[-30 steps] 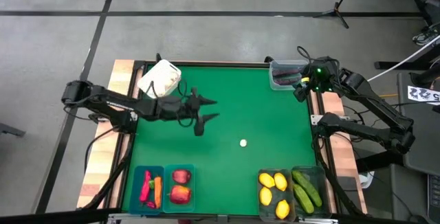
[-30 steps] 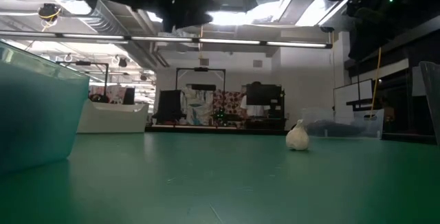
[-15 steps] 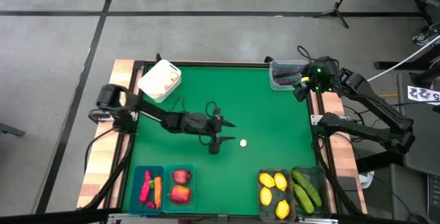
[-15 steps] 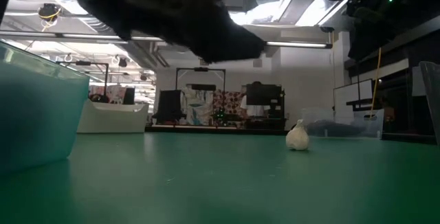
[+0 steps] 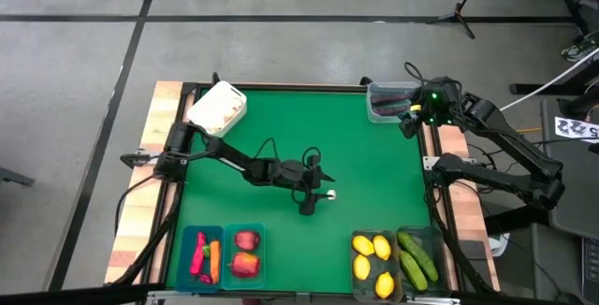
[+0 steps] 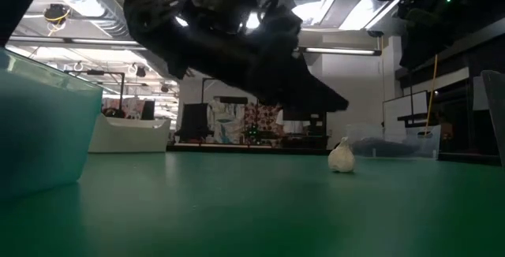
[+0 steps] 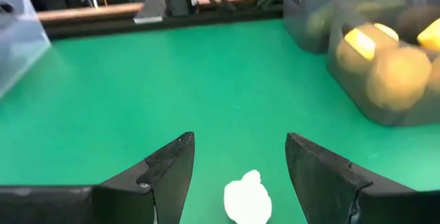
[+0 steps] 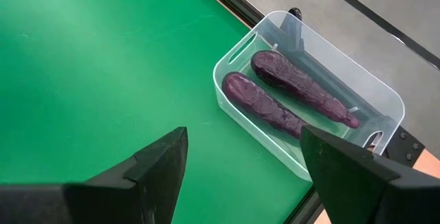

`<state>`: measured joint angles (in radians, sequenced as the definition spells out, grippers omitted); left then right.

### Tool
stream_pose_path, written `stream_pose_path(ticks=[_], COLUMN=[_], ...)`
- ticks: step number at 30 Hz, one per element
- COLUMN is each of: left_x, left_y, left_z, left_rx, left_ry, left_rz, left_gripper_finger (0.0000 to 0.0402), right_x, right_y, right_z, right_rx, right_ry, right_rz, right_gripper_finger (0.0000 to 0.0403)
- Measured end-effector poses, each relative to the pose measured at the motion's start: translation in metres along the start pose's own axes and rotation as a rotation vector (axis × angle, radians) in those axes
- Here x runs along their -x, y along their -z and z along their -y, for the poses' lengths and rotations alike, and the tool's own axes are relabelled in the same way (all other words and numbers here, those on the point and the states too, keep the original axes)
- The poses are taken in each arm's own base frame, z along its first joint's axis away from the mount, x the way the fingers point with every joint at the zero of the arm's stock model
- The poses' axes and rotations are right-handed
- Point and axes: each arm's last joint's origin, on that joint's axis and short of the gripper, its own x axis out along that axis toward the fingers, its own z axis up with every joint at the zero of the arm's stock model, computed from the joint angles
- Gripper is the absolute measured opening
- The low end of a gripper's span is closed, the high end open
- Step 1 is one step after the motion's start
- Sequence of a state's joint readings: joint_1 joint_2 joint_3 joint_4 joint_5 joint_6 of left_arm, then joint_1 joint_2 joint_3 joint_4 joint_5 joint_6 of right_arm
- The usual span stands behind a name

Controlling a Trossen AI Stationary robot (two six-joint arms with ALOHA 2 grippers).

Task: Sort produce into baskets
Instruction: Put the garlic into the white bin

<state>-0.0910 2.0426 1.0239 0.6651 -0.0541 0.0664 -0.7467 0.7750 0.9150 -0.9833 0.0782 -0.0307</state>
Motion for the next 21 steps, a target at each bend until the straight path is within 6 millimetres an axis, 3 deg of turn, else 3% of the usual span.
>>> stream_pose_path(ticks=[21], left_x=[-0.017], left_y=[0.025], left_z=[0.001], left_rx=[0.065], left_ry=[0.019], left_rz=[-0.091], left_gripper_finger=[0.0224], right_x=[0.000], right_y=[0.001], right_z=[0.000], right_rx=[0.001], right_ry=[0.000], right_rz=[-0.005], right_gripper_finger=[0.0282])
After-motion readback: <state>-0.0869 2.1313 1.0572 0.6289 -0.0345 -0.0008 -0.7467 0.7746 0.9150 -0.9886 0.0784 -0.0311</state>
